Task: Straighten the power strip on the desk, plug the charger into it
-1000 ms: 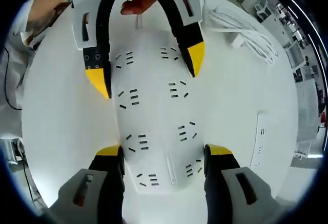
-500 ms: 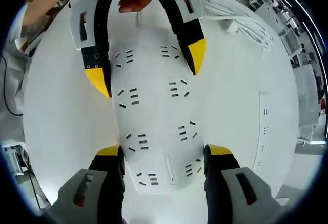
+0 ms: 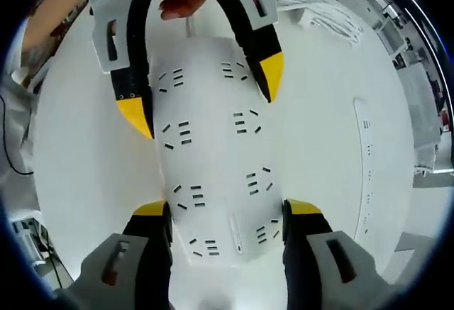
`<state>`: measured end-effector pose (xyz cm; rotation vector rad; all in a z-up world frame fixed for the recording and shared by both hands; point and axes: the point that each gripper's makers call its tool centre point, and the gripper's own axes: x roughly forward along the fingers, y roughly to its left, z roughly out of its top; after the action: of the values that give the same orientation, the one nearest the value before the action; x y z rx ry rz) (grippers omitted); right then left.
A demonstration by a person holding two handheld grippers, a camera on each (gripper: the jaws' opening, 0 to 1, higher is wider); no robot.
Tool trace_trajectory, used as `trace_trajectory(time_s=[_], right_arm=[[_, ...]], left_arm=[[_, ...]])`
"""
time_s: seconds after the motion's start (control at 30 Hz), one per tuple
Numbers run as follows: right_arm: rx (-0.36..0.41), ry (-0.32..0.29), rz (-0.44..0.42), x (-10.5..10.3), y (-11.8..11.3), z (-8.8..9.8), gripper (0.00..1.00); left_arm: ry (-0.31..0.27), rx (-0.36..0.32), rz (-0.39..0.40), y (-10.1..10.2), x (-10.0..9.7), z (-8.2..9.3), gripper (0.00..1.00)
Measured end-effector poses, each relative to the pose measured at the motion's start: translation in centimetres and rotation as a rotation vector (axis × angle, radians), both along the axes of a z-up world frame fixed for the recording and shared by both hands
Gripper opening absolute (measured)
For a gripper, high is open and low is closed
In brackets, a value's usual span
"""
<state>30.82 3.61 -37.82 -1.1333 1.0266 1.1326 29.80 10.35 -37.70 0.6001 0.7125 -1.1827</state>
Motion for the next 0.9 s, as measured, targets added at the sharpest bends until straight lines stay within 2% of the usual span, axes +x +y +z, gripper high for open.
trace_trajectory(time_s=[0.33,0.9], right_arm=[[-0.002,-0.003,-0.123,-0.7,-1.6,0.1,0.62],[0.004,-0.007,-0.189,-1.2,-2.1,0.2,0.62]], left_arm=[[-0.007,-0.005,-0.054,-1.6,0.2,0.1,0.69],[-0.015,-0.008,-0.097,-2.1,0.1,0.3,0.69]])
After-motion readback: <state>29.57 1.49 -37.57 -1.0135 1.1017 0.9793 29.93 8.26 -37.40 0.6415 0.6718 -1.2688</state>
